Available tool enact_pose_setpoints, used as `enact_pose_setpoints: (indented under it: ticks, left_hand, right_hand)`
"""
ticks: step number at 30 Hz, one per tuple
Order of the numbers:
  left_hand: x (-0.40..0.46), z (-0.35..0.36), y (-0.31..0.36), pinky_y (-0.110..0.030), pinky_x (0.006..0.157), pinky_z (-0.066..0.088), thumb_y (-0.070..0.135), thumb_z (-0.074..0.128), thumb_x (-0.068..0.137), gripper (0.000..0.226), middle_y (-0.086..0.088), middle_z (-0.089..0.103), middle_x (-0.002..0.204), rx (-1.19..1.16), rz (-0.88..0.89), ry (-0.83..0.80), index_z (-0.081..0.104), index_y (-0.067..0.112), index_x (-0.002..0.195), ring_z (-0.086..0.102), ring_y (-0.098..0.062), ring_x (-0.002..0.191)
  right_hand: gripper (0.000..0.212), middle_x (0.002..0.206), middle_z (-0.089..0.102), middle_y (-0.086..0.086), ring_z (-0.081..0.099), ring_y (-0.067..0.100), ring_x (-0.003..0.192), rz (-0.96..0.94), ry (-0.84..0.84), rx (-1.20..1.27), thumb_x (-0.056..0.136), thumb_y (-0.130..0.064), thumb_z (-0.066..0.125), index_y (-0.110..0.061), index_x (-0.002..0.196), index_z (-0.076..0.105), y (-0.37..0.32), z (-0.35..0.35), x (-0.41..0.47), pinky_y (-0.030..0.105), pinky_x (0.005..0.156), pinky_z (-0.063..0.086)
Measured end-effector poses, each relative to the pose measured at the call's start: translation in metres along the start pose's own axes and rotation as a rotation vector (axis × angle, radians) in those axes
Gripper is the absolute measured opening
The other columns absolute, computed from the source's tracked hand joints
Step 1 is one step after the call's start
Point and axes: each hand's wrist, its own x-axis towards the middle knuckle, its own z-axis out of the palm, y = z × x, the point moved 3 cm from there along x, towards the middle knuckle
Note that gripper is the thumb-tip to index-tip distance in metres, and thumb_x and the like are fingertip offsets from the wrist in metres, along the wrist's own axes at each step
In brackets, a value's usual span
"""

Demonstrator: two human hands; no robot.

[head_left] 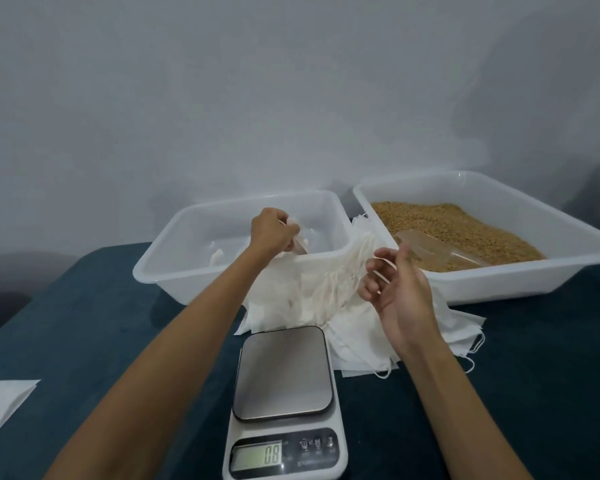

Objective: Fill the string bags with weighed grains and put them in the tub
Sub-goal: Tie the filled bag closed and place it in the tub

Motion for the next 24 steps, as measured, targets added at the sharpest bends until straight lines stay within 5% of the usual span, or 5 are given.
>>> enact_pose_setpoints:
  ticks: [4, 9, 13, 16, 24]
  left_hand:
    - [0.002, 0.012, -0.001, -0.040, 0.089, 0.060, 0.011, 0.077, 0.091, 0.027, -0.013, 0.072, 0.099, 0.085, -0.031, -0.126, 0.068, 0.001, 0.115, 0.068, -0.026, 0.084]
    - [-0.054, 0.010, 0.025, -0.034, 0.071, 0.045, 0.013, 0.072, 0.095, 0.010, 0.001, 0.057, 0.080, 0.222, 0.461, 0.128, 0.064, 0.010, 0.100, 0.052, -0.018, 0.075]
    - [-0.117, 0.027, 0.023, -0.036, 0.069, 0.044, 0.013, 0.072, 0.094, 0.007, 0.006, 0.055, 0.079, 0.379, 0.710, -0.216, 0.066, 0.013, 0.090, 0.051, -0.018, 0.075]
    - [-0.146, 0.050, 0.015, -0.036, 0.077, 0.046, 0.021, 0.067, 0.100, 0.012, -0.003, 0.063, 0.103, 0.638, 0.767, -0.484, 0.069, 0.012, 0.108, 0.058, -0.023, 0.097]
    - [-0.154, 0.088, 0.017, -0.042, 0.070, 0.047, 0.047, 0.067, 0.096, 0.045, -0.008, 0.058, 0.106, 0.862, 0.822, -0.446, 0.056, 0.009, 0.118, 0.058, -0.029, 0.099]
  right_hand:
    - [0.044, 0.073, 0.059, 0.005, 0.043, 0.014, 0.050, 0.008, 0.017, 0.075, 0.105, -0.048, 0.041, -0.010, 0.093, 0.058, -0.006, -0.004, 0.002, 0.026, 0.046, 0.038]
    - [0.050, 0.068, 0.055, 0.002, 0.039, 0.012, 0.048, 0.012, 0.018, 0.134, 0.103, -0.056, 0.038, -0.012, 0.091, 0.057, -0.012, -0.006, 0.001, 0.024, 0.043, 0.035]
    - [0.053, 0.064, 0.050, 0.001, 0.034, 0.012, 0.046, 0.007, 0.021, 0.142, 0.103, -0.059, 0.035, -0.011, 0.089, 0.057, -0.015, -0.006, 0.000, 0.023, 0.042, 0.029]
    - [0.057, 0.062, 0.045, 0.000, 0.029, 0.011, 0.047, -0.014, 0.025, 0.150, 0.102, -0.062, 0.033, -0.012, 0.088, 0.058, -0.017, -0.009, -0.001, 0.024, 0.044, 0.024]
    - [0.068, 0.052, 0.029, -0.004, 0.018, 0.009, 0.043, -0.011, -0.006, 0.270, 0.097, -0.073, 0.027, -0.015, 0.071, 0.052, -0.024, -0.015, 0.001, 0.023, 0.042, 0.018]
